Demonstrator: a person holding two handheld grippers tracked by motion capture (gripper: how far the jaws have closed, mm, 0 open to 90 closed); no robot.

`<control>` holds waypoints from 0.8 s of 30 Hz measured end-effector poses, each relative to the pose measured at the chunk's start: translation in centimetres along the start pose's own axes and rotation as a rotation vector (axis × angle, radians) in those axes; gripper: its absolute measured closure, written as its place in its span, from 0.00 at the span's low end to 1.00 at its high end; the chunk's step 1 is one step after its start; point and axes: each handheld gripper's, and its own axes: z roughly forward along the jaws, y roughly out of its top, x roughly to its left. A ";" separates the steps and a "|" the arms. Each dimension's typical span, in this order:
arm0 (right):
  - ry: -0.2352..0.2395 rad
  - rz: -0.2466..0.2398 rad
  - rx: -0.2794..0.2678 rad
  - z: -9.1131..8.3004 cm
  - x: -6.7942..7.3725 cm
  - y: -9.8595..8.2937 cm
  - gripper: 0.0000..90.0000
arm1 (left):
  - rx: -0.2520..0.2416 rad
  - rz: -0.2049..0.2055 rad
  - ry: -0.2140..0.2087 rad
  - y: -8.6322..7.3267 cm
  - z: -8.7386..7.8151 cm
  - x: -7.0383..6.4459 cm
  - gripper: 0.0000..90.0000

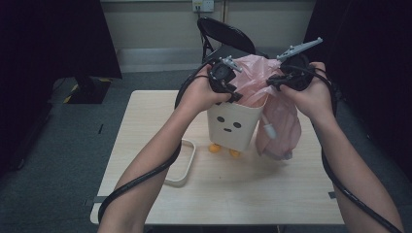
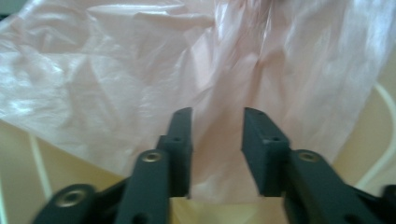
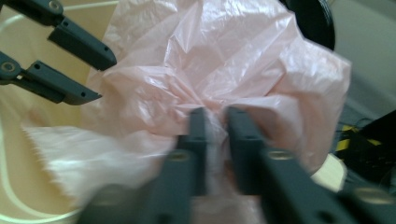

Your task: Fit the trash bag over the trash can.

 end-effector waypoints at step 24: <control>0.260 0.038 -0.122 1.7 3.7 3.6 0.99 | -0.023 0.013 -0.021 -0.6 -1.2 0.9 0.90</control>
